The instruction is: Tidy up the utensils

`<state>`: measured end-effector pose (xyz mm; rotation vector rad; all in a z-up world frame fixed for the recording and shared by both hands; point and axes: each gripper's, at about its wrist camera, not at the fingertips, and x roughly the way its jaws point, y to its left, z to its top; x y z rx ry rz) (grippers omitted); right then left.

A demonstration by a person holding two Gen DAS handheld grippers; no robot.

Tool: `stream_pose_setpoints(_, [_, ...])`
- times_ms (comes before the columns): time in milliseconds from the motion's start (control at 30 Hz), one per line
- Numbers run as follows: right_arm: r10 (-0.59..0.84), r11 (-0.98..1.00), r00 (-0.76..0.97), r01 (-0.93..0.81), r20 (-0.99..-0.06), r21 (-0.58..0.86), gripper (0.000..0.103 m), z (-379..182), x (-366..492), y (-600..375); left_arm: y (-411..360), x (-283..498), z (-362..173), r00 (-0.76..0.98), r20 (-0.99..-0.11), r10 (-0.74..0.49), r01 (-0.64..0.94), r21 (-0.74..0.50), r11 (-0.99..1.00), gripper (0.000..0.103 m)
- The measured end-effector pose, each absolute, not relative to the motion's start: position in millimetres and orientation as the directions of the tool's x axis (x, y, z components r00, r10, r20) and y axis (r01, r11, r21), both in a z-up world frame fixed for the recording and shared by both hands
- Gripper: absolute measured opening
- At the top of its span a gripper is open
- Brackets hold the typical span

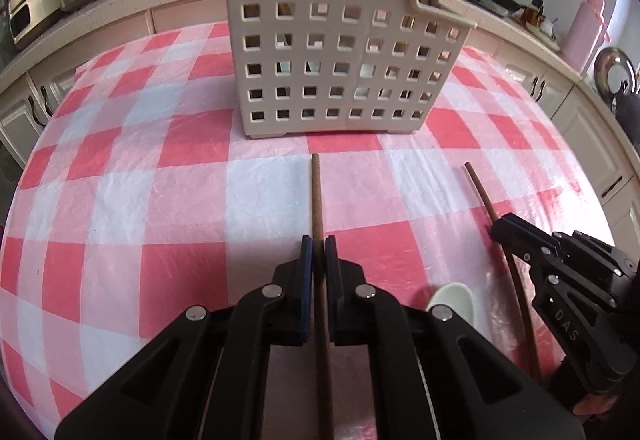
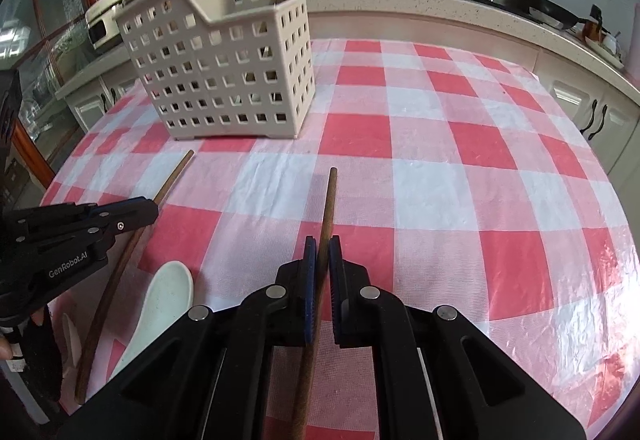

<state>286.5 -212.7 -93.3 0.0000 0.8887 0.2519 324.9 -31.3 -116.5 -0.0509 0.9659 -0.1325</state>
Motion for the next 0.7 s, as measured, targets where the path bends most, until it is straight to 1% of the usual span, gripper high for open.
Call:
stream_pose_setpoints(200, [0.235,0.969,0.637,-0.207,-0.734,0.131,0.006,-81,278,-217,-27,310,-93,0.625,-0.765,-0.153,0.091,-0.124,0.988,0.006])
stream_pose_setpoints(433, [0.253,0.966,0.701,-0.222,-0.667,0.133,0.006,-49,264,-218,-22,293,-65,0.684,-0.708,-0.175,0.101,-0.145,0.984,0.006])
stream_pose_setpoints(700, [0.264,0.964,0.757,-0.23,-0.598,0.134,0.006,-18,247,-222,-27,269,-34,0.773,-0.624,-0.117,0.089,-0.076,0.993,0.006])
